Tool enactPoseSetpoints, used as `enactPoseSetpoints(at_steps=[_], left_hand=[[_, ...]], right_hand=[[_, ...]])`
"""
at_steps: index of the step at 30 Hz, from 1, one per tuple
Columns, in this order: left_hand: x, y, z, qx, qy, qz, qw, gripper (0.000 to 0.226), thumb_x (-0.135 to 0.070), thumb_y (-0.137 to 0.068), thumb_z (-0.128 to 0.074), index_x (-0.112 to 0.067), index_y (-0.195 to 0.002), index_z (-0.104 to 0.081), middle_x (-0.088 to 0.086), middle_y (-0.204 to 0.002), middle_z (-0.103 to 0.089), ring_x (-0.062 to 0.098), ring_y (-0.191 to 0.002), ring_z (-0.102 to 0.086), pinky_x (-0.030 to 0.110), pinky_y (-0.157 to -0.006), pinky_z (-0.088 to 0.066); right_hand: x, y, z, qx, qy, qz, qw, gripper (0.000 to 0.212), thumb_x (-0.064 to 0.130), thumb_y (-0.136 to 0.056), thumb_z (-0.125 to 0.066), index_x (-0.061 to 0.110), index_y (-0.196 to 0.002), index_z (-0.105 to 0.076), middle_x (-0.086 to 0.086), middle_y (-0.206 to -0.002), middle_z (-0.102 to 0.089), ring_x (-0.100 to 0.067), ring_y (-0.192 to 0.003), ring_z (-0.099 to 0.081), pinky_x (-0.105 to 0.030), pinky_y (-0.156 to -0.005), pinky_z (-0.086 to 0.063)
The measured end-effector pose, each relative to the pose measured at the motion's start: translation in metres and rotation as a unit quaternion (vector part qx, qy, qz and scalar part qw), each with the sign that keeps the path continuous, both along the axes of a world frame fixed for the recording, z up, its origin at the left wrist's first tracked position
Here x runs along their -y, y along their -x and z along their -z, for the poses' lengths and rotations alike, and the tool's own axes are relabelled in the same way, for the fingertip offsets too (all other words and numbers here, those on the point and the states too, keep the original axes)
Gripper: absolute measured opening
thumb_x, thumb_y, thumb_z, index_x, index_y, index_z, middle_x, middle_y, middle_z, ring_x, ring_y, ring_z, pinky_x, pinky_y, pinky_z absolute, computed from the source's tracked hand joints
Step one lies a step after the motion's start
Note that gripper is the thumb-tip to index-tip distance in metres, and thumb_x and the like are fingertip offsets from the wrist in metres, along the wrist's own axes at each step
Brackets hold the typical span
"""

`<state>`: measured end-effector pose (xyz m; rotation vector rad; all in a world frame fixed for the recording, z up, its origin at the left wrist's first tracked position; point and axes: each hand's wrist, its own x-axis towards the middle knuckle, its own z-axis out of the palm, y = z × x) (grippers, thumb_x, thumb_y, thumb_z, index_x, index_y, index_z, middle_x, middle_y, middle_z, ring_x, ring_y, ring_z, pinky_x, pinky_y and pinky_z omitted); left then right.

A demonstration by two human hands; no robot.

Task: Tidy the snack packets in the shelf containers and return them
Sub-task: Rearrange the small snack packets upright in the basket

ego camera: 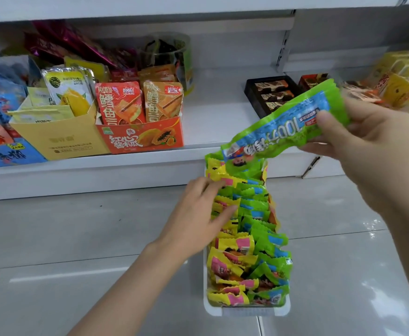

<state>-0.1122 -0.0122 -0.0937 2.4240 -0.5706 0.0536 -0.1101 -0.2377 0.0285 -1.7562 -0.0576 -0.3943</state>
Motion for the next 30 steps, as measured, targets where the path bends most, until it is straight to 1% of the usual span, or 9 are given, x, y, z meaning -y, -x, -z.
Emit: enactPoseSetpoints(at_steps=[5,10,12,15,16,19,24,26,30], left_hand=[[-0.009,0.012,0.005,-0.036,0.035,-0.010,0.999,0.039,-0.045,-0.094,-0.061,-0.017,-0.121,-0.067,-0.007,-0.111,-0.052,0.008,-0.108,-0.055,0.024,-0.095,-0.043],[-0.016,0.030,0.005,-0.042,0.045,0.001,0.998,0.039,-0.048,-0.097,-0.054,-0.022,-0.123,-0.067,-0.015,-0.110,-0.045,-0.002,-0.106,-0.050,0.005,-0.090,-0.033],[-0.018,0.032,0.005,-0.044,0.045,0.005,0.998,0.040,-0.047,-0.096,-0.053,-0.022,-0.125,-0.066,-0.016,-0.111,-0.044,-0.003,-0.108,-0.049,0.004,-0.092,-0.032],[-0.019,0.032,0.005,-0.049,0.047,0.007,0.998,0.041,-0.048,-0.096,-0.053,-0.023,-0.127,-0.065,-0.016,-0.112,-0.044,-0.002,-0.111,-0.048,0.011,-0.095,-0.036],[-0.019,0.032,0.005,-0.050,0.045,0.008,0.998,0.042,-0.049,-0.096,-0.053,-0.024,-0.127,-0.065,-0.016,-0.113,-0.044,-0.002,-0.111,-0.048,0.013,-0.095,-0.038],[-0.020,0.032,0.005,-0.053,0.039,0.008,0.998,0.049,-0.055,-0.094,-0.046,-0.025,-0.129,-0.064,-0.016,-0.113,-0.044,-0.002,-0.109,-0.048,0.016,-0.095,-0.040],[-0.019,0.031,0.006,-0.059,0.038,0.012,0.997,0.045,-0.050,-0.096,-0.050,-0.023,-0.129,-0.063,-0.017,-0.113,-0.044,0.000,-0.107,-0.049,0.015,-0.092,-0.041],[-0.019,0.030,0.006,-0.057,0.037,0.013,0.998,0.042,-0.046,-0.097,-0.053,-0.022,-0.130,-0.063,-0.015,-0.115,-0.045,0.001,-0.108,-0.050,0.018,-0.093,-0.042],[-0.019,0.031,0.007,-0.059,0.051,0.008,0.997,0.040,-0.043,-0.098,-0.055,-0.023,-0.132,-0.061,-0.016,-0.119,-0.045,-0.002,-0.111,-0.049,0.008,-0.092,-0.037]], right_hand=[[-0.013,0.003,0.008,-0.021,0.012,-0.030,0.999,0.027,0.005,-0.099,-0.055,0.027,-0.100,-0.070,0.013,-0.083,-0.077,-0.010,-0.076,-0.074,-0.022,-0.069,-0.060],[-0.030,0.002,0.027,-0.058,0.100,-0.034,0.993,0.026,0.012,-0.099,-0.059,0.032,-0.108,-0.071,0.002,-0.092,-0.078,-0.018,-0.078,-0.075,-0.042,-0.077,-0.062],[-0.037,0.001,0.038,-0.073,0.167,-0.040,0.982,0.024,0.017,-0.098,-0.060,0.032,-0.110,-0.073,-0.001,-0.088,-0.077,-0.015,-0.076,-0.075,-0.048,-0.078,-0.060],[-0.047,0.001,0.048,-0.068,0.297,-0.045,0.951,0.024,0.021,-0.098,-0.060,0.027,-0.118,-0.072,-0.006,-0.089,-0.076,-0.021,-0.082,-0.074,-0.034,-0.084,-0.054],[-0.049,0.000,0.048,-0.057,0.343,-0.040,0.937,0.026,0.022,-0.097,-0.061,0.025,-0.120,-0.071,-0.006,-0.091,-0.076,-0.025,-0.086,-0.072,-0.025,-0.081,-0.049],[-0.057,-0.007,0.050,-0.044,0.403,-0.036,0.913,0.028,0.023,-0.095,-0.066,0.021,-0.122,-0.071,-0.013,-0.087,-0.076,-0.034,-0.086,-0.068,-0.022,-0.064,-0.031],[-0.073,-0.021,0.073,-0.120,0.472,-0.104,0.867,0.024,0.026,-0.097,-0.062,0.017,-0.116,-0.073,-0.015,-0.104,-0.070,-0.032,-0.103,-0.061,-0.036,-0.087,-0.044],[-0.076,-0.022,0.076,-0.136,0.498,-0.107,0.850,0.021,0.032,-0.094,-0.066,0.023,-0.111,-0.075,-0.010,-0.102,-0.069,-0.029,-0.103,-0.061,-0.036,-0.084,-0.047],[-0.075,-0.024,0.072,-0.126,0.479,-0.025,0.869,0.021,0.040,-0.078,-0.080,0.036,-0.099,-0.078,0.004,-0.099,-0.075,-0.019,-0.098,-0.066,-0.030,-0.078,-0.051]])
